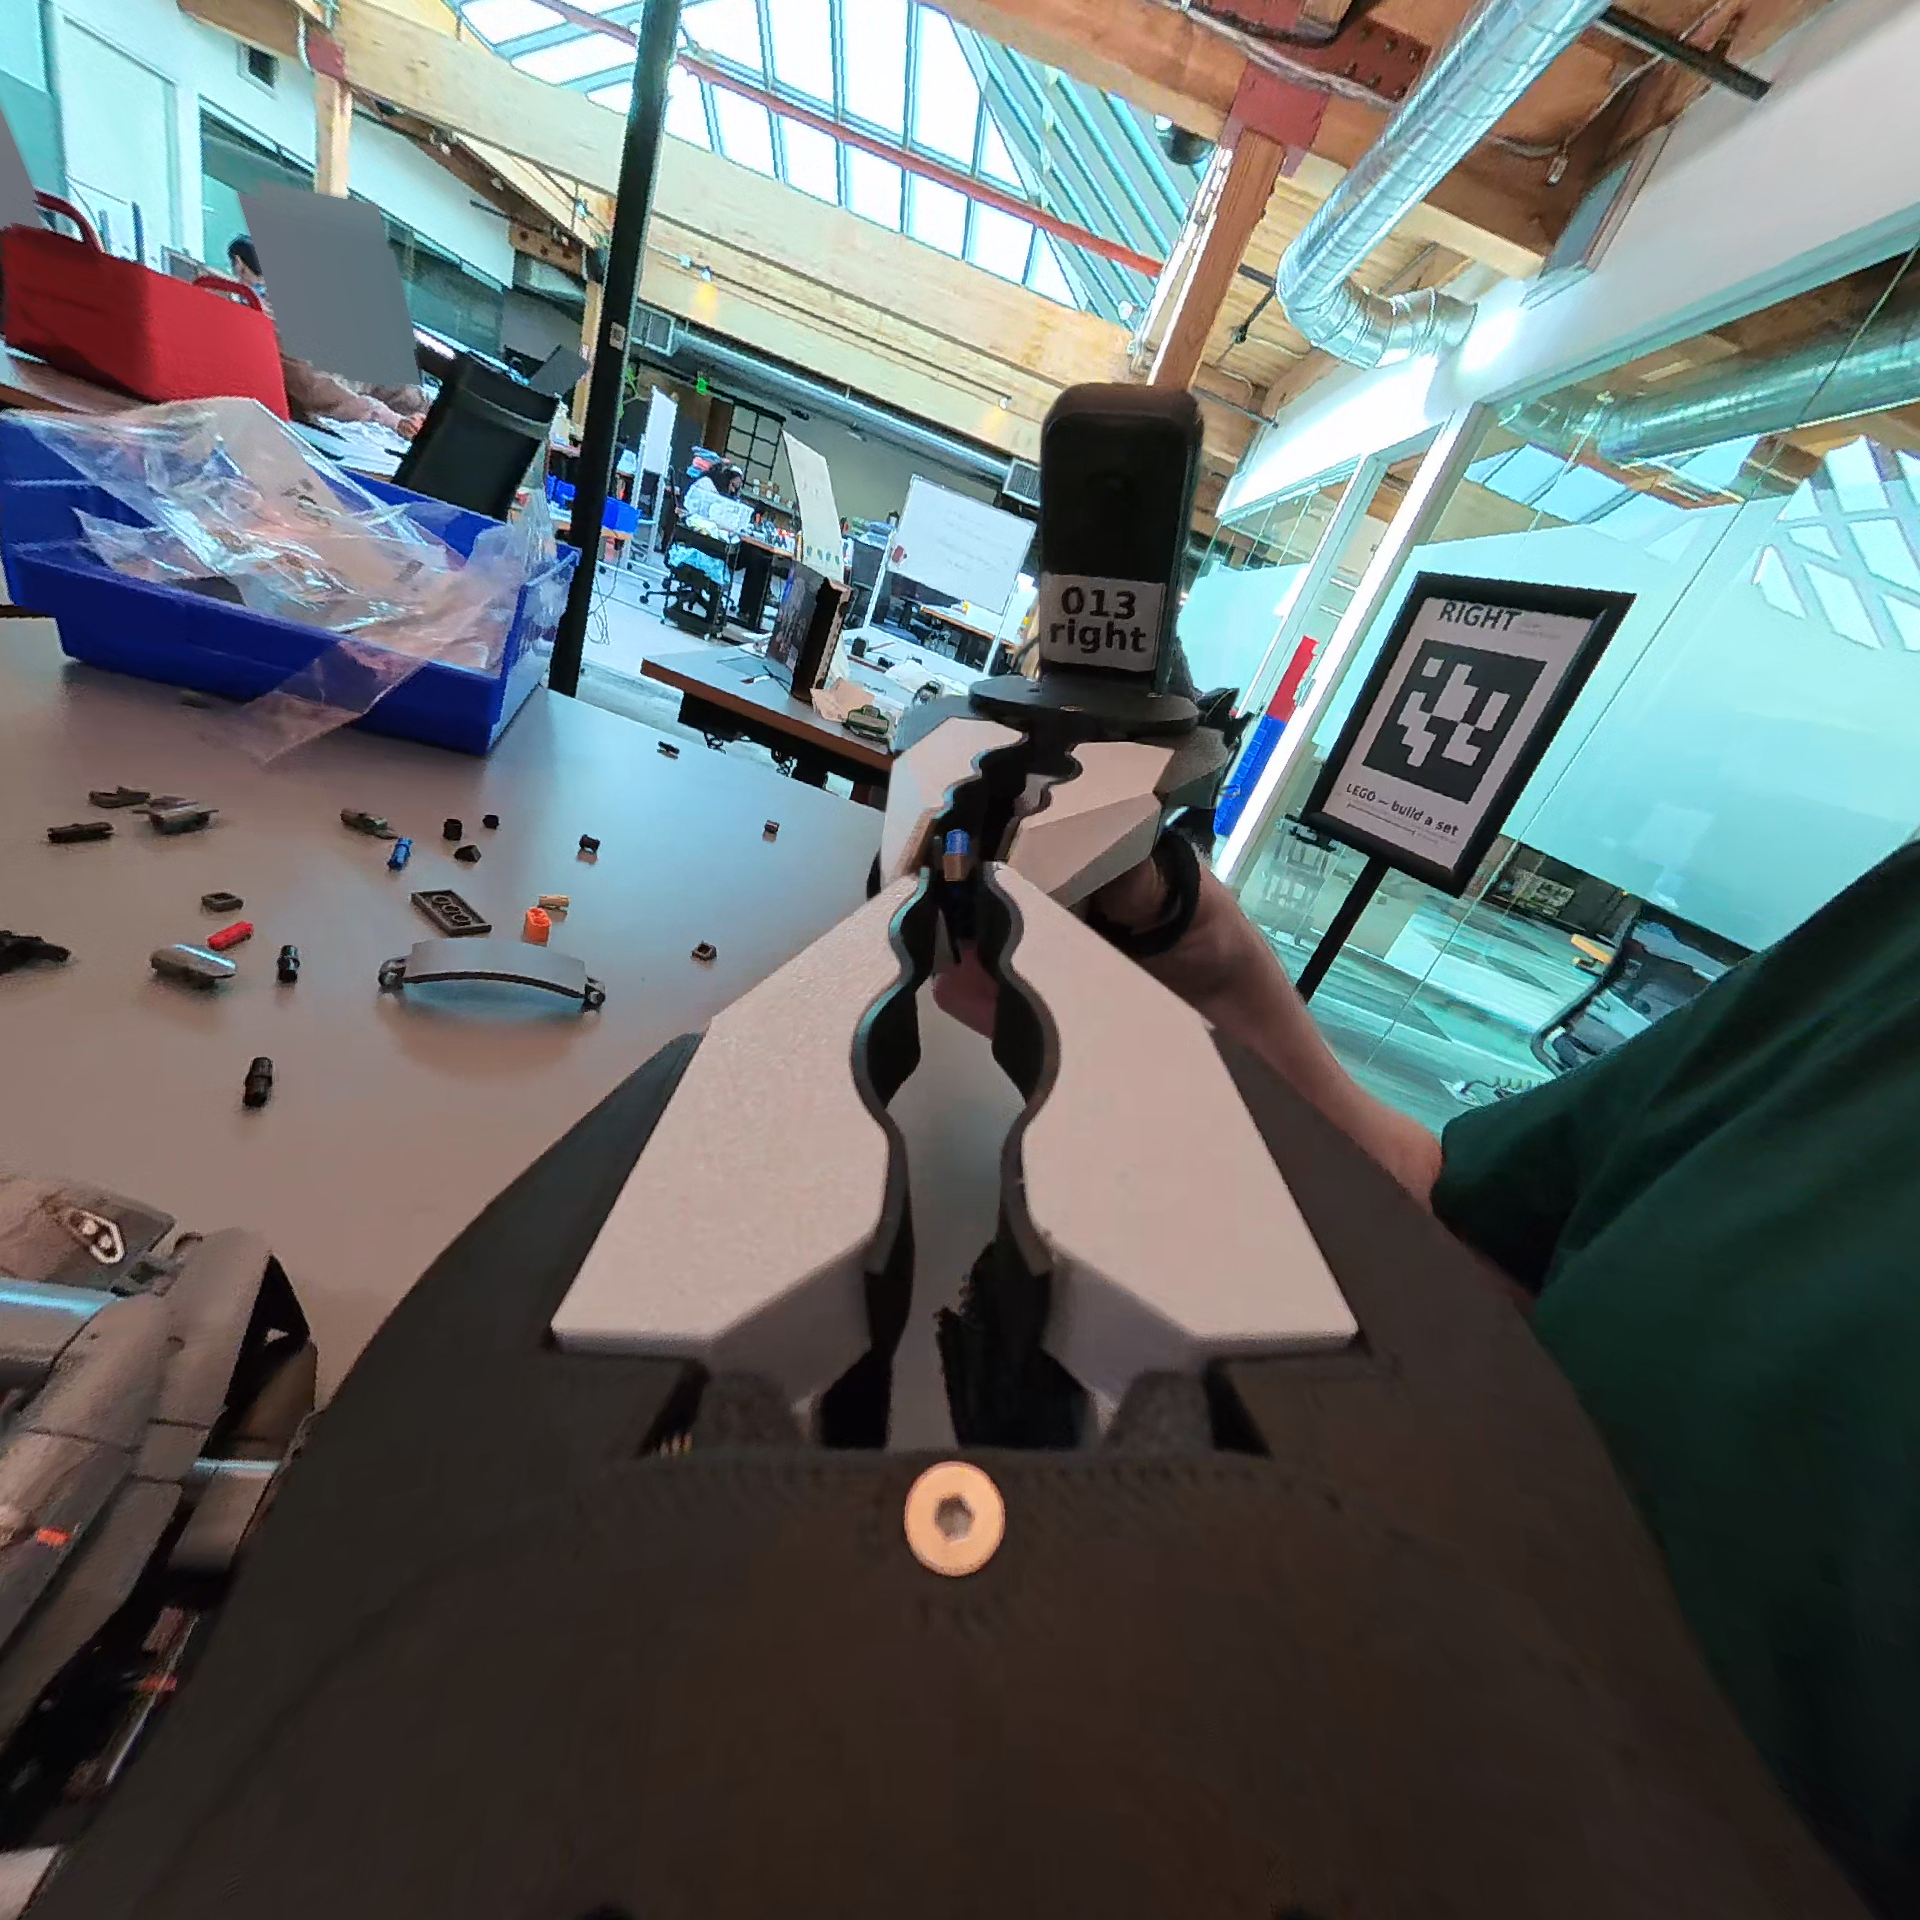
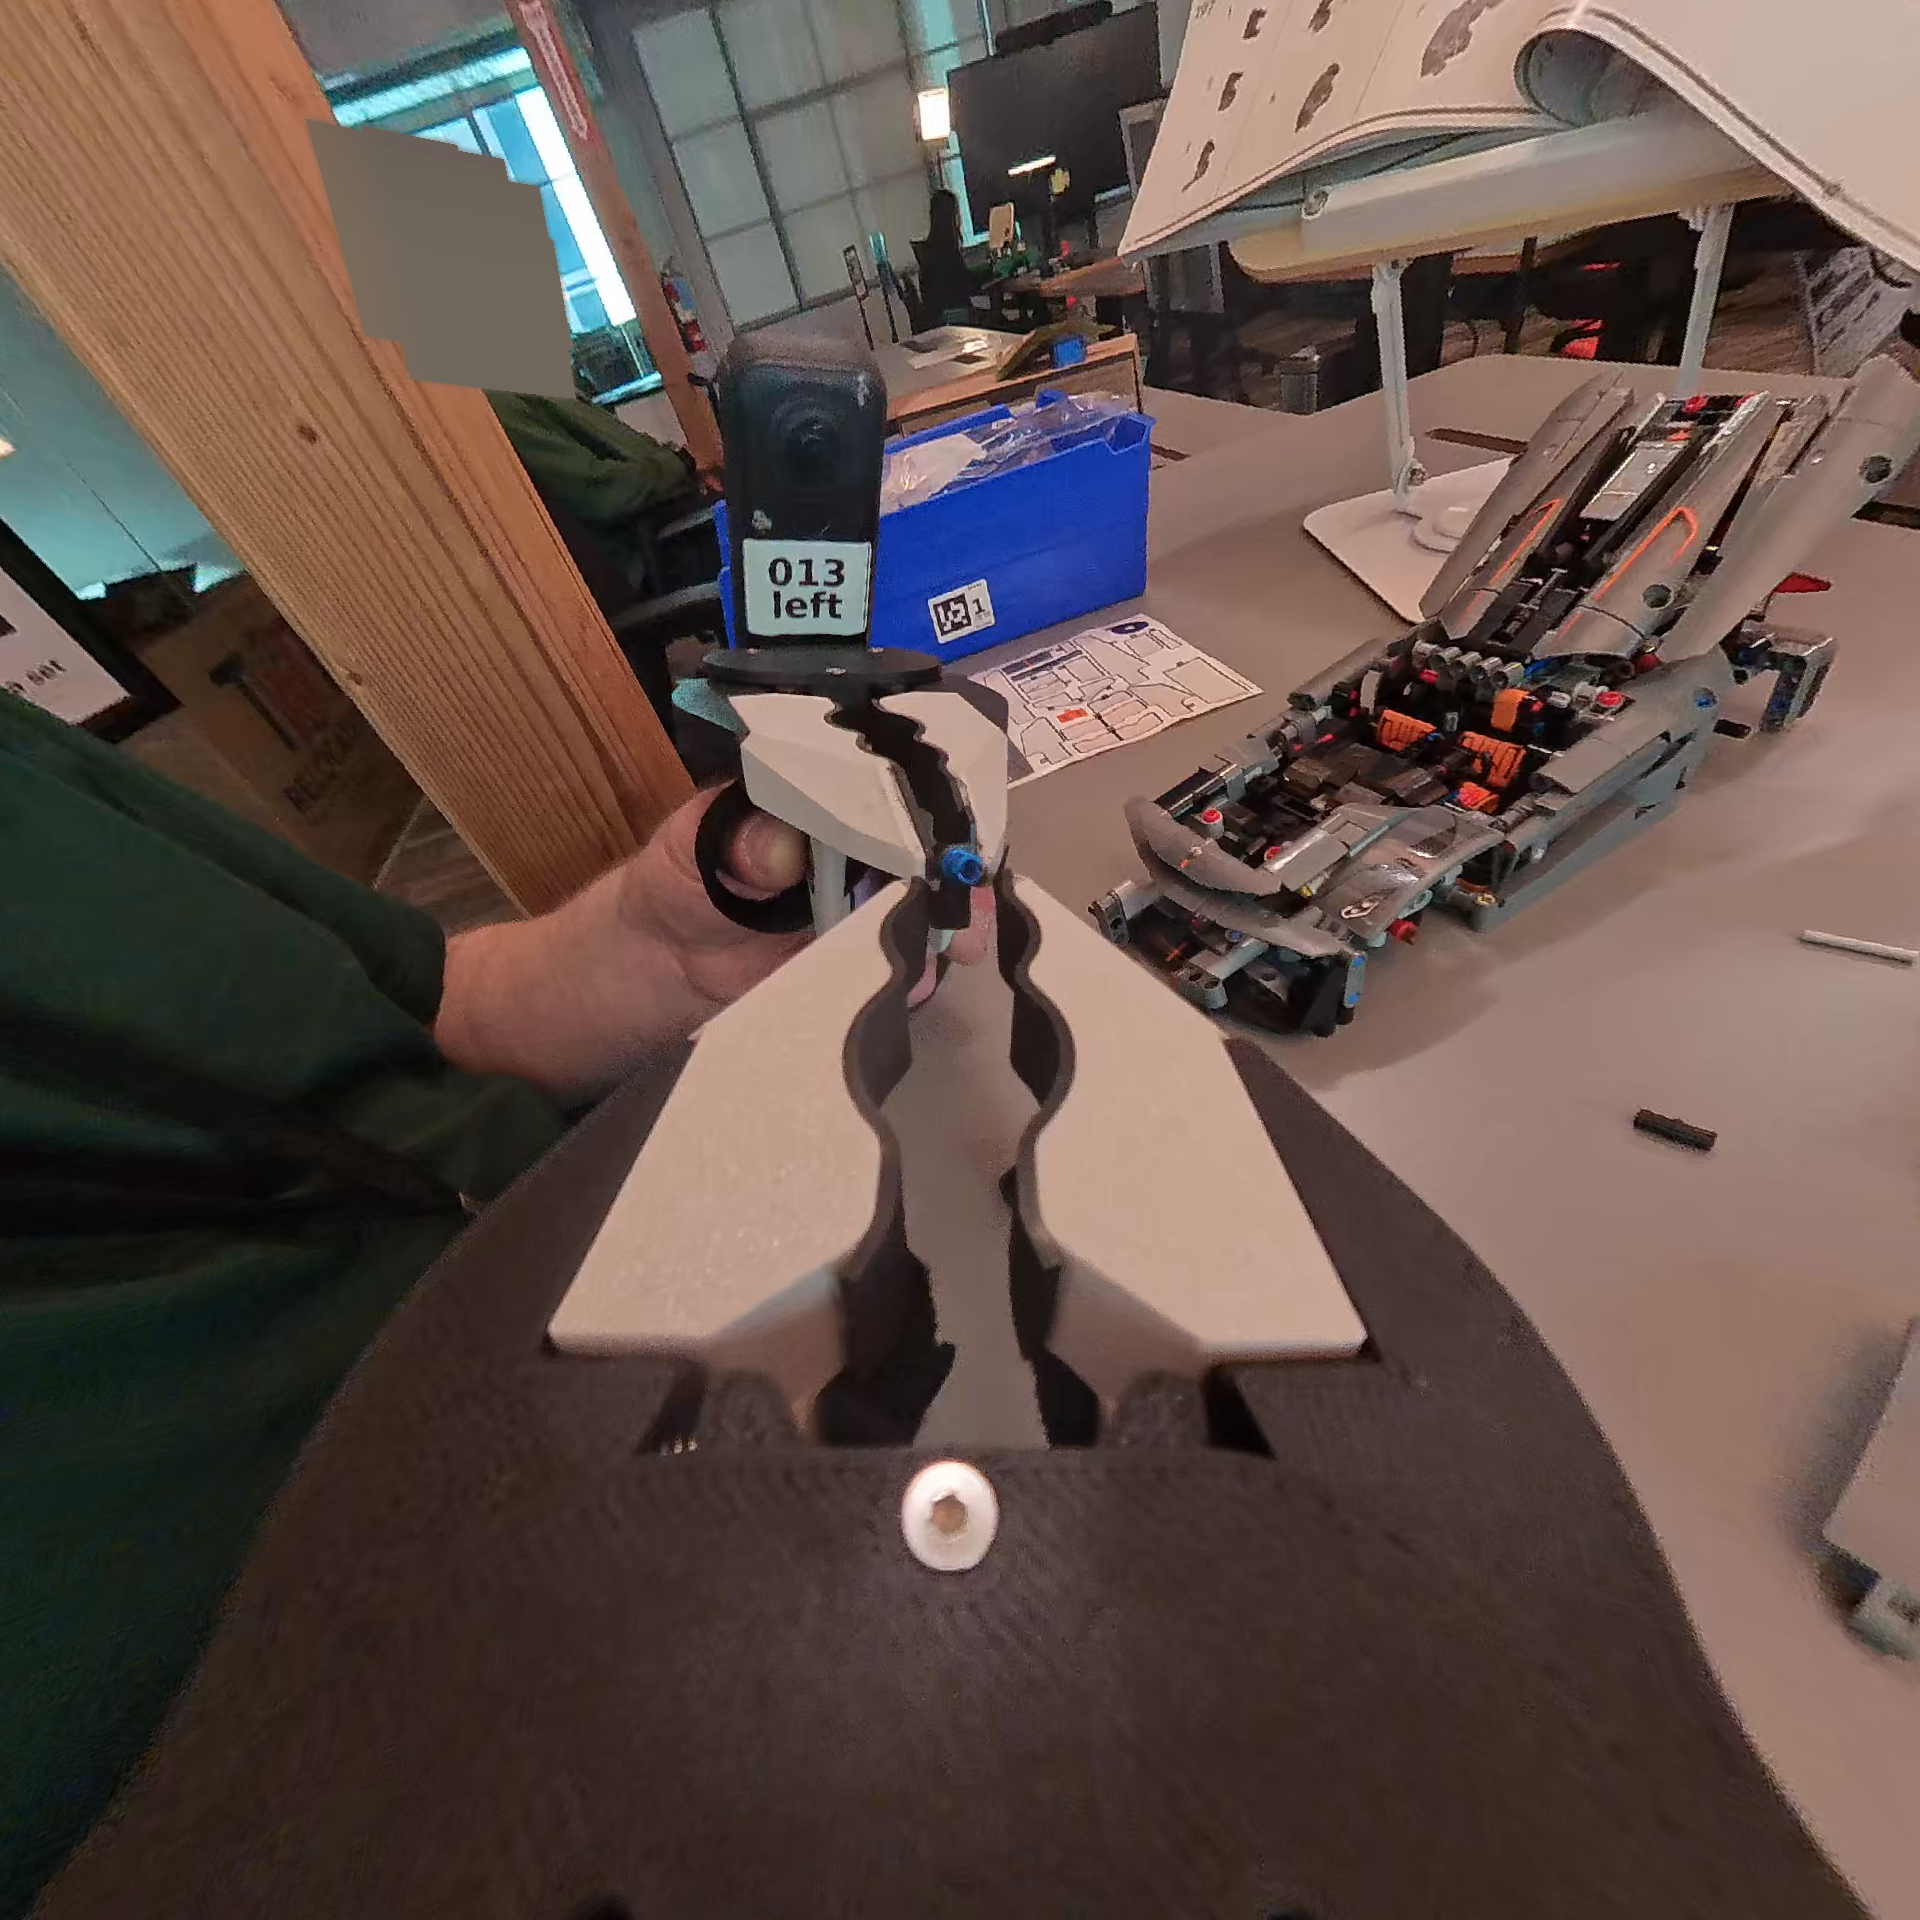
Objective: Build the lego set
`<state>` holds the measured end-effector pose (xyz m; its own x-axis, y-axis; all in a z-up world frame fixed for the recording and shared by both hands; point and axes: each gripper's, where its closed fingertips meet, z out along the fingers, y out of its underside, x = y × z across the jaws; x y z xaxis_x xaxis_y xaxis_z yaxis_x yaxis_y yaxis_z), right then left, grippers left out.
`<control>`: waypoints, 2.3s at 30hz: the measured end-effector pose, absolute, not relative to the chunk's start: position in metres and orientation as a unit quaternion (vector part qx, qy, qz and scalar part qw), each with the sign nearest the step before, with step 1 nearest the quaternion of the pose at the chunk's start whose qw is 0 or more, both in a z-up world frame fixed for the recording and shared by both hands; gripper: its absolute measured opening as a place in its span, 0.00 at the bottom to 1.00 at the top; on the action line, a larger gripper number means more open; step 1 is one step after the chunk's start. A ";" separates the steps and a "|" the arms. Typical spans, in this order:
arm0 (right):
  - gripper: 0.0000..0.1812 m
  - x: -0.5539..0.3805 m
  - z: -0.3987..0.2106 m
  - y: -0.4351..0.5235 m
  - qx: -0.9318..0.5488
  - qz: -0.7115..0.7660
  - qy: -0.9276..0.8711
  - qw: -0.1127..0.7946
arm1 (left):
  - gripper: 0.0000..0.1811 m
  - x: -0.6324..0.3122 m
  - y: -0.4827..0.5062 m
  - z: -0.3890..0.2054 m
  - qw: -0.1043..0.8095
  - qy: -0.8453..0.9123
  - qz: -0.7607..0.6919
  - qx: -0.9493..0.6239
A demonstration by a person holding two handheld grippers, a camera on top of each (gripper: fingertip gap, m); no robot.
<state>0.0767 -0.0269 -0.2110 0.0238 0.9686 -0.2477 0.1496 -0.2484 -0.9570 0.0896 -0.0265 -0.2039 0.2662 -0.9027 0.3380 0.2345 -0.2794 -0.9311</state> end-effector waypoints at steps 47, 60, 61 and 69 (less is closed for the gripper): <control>0.08 0.095 -0.219 -0.012 -0.610 0.493 -0.424 0.454 | 0.02 0.097 -0.010 -0.210 0.521 0.250 -0.560 -0.593; 0.08 0.091 -0.223 -0.001 -0.630 0.217 -0.448 0.596 | 0.03 0.104 -0.002 -0.210 0.514 0.180 -0.595 -0.591; 0.07 0.091 -0.224 -0.001 -0.631 0.220 -0.448 0.594 | 0.03 0.104 -0.003 -0.211 0.509 0.178 -0.601 -0.590; 0.06 0.104 -0.228 0.000 -0.643 0.242 -0.450 0.571 | 0.07 0.109 -0.005 -0.213 0.506 0.207 -0.583 -0.601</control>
<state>0.1041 -0.0004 -0.2277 0.4778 0.8548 0.2026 0.3024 0.0565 -0.9515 0.1093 -0.0051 -0.2132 0.2349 -0.8384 0.4918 0.3407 -0.4028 -0.8495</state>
